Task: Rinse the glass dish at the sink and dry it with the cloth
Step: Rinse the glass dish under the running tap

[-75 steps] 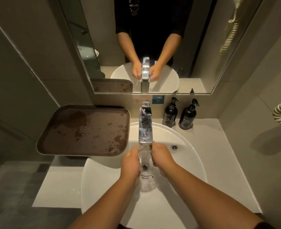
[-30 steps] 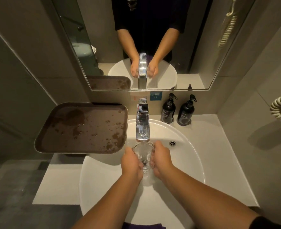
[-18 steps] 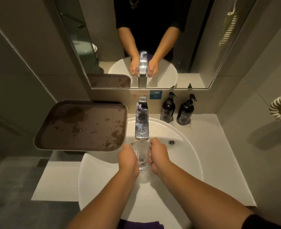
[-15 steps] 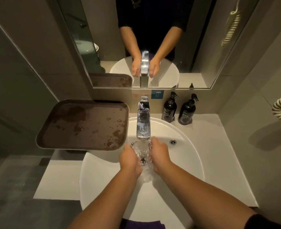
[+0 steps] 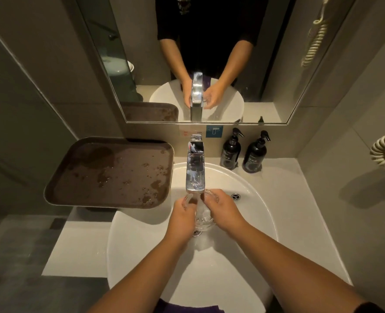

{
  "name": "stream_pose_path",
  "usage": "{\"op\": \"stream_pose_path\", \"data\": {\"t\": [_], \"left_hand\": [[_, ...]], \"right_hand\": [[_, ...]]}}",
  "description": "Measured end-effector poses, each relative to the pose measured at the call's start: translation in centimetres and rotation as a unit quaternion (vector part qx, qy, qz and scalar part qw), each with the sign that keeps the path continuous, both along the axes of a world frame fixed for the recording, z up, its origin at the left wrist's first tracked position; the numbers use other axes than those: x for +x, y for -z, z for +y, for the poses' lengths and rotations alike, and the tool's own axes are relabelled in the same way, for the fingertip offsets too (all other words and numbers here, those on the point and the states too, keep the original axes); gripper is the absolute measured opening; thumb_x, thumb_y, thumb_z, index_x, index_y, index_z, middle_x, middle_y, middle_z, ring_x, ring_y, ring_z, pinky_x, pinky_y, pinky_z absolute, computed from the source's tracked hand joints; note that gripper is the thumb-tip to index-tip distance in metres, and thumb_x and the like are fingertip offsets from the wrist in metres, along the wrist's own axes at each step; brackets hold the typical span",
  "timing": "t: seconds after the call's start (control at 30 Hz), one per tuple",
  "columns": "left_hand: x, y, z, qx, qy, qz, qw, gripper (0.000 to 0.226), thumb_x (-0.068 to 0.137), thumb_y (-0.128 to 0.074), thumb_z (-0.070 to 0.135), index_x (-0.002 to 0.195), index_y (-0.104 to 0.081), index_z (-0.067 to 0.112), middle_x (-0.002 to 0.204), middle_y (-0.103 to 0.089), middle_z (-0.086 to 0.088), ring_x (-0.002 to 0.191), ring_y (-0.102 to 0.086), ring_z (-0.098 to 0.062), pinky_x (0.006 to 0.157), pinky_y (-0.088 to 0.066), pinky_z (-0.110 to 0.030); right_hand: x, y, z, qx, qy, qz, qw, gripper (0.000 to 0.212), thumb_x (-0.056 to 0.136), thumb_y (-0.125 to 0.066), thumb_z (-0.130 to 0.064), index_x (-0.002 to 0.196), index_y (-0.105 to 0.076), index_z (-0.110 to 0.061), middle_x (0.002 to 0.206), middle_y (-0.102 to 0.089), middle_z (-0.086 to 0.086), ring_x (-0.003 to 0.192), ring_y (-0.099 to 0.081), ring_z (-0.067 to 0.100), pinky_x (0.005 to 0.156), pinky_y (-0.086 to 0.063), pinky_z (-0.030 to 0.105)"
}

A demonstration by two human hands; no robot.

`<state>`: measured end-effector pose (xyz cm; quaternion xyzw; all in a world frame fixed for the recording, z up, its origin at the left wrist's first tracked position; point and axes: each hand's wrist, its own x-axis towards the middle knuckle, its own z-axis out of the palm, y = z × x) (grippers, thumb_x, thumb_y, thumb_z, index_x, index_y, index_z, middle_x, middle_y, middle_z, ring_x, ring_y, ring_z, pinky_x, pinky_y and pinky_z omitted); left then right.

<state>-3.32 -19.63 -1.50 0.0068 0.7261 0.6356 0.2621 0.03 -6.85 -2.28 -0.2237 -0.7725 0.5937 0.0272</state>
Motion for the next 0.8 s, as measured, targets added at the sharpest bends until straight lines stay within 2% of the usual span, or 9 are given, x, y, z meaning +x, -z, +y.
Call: {"op": "stream_pose_path", "data": {"t": [0.07,0.17,0.3,0.37,0.4,0.47,0.57,0.67,0.8], "left_hand": [[0.4,0.2,-0.7,-0.004,0.056,0.025,0.998,0.023,0.093,-0.05,0.026,0.115,-0.058,0.026,0.106,-0.071,-0.007,0.089,-0.071,-0.021,0.074,-0.059,-0.04],[1.1,-0.1,-1.9,0.006,0.124,0.065,0.99,0.057,0.087,-0.068,0.025,0.132,-0.036,0.041,0.12,-0.063,0.01,0.106,-0.065,-0.007,0.087,-0.055,-0.03],[0.6,0.7,-1.6,-0.072,0.09,0.106,0.988,0.057,0.072,-0.076,0.043,0.122,-0.05,0.036,0.109,-0.067,0.013,0.097,-0.067,-0.003,0.085,-0.054,-0.029],[0.0,1.0,-1.0,-0.101,0.049,0.104,0.988,0.036,0.073,-0.069,0.053,0.094,-0.064,0.025,0.083,-0.07,0.012,0.073,-0.066,-0.006,0.078,-0.057,-0.039],[-0.2,0.8,-0.9,-0.121,0.034,0.1,0.987,0.037,0.076,-0.062,0.054,0.075,-0.061,0.017,0.067,-0.064,0.011,0.059,-0.057,-0.008,0.061,-0.046,-0.045],[-0.6,0.5,-0.5,-0.146,-0.021,0.058,0.987,0.048,0.084,-0.045,0.055,0.064,-0.054,0.013,0.06,-0.059,0.006,0.055,-0.053,-0.014,0.06,-0.045,-0.034],[-0.8,1.0,-0.2,-0.07,-0.153,-0.105,0.98,0.056,0.095,-0.031,0.049,0.078,-0.066,0.01,0.076,-0.071,-0.009,0.07,-0.067,-0.027,0.073,-0.056,-0.038],[0.0,0.9,0.3,0.023,-0.14,-0.146,0.979,0.045,0.1,-0.036,0.039,0.095,-0.068,0.008,0.08,-0.072,-0.011,0.071,-0.07,-0.026,0.064,-0.057,-0.036],[0.6,0.3,0.2,0.083,-0.138,-0.173,0.972,0.037,0.1,-0.044,0.039,0.106,-0.07,0.012,0.099,-0.076,-0.014,0.09,-0.074,-0.031,0.08,-0.06,-0.049]], "right_hand": [[0.1,0.2,0.0,-0.034,0.015,-0.004,0.999,0.037,0.091,-0.052,-0.048,0.092,-0.073,-0.016,0.088,-0.076,0.005,0.085,-0.071,0.025,0.078,-0.055,0.041],[0.2,0.4,0.0,-0.079,0.053,-0.055,0.994,0.052,0.091,-0.049,-0.055,0.09,-0.074,-0.01,0.08,-0.075,0.009,0.072,-0.071,0.029,0.069,-0.055,0.041],[0.4,0.3,-0.8,-0.07,0.057,-0.084,0.992,0.053,0.098,-0.041,-0.052,0.09,-0.07,-0.008,0.065,-0.061,0.004,0.056,-0.057,0.019,0.05,-0.043,0.028],[0.6,-0.1,-1.5,-0.04,0.058,-0.065,0.995,0.052,0.101,-0.036,-0.048,0.077,-0.065,-0.011,0.063,-0.061,0.004,0.056,-0.056,0.018,0.052,-0.043,0.029],[0.7,-0.2,-1.7,-0.021,0.059,-0.053,0.997,0.052,0.102,-0.034,-0.046,0.07,-0.06,-0.013,0.061,-0.058,0.002,0.057,-0.054,0.018,0.055,-0.043,0.031],[0.8,-0.4,-2.0,0.008,0.054,-0.032,0.998,0.052,0.105,-0.032,-0.041,0.067,-0.056,-0.015,0.061,-0.057,0.0,0.059,-0.053,0.017,0.062,-0.043,0.034],[0.7,-0.7,-2.3,0.026,0.051,-0.03,0.998,0.055,0.105,-0.029,-0.04,0.08,-0.066,-0.008,0.073,-0.067,0.007,0.068,-0.06,0.019,0.067,-0.048,0.036],[0.5,-0.6,-2.1,-0.054,0.117,-0.062,0.99,0.054,0.103,-0.031,-0.044,0.085,-0.069,-0.011,0.079,-0.072,0.007,0.074,-0.066,0.021,0.071,-0.051,0.035],[0.5,-0.1,-1.6,-0.131,0.108,-0.134,0.976,0.05,0.101,-0.034,-0.045,0.087,-0.07,-0.014,0.083,-0.074,0.008,0.077,-0.07,0.026,0.07,-0.056,0.036]]}}
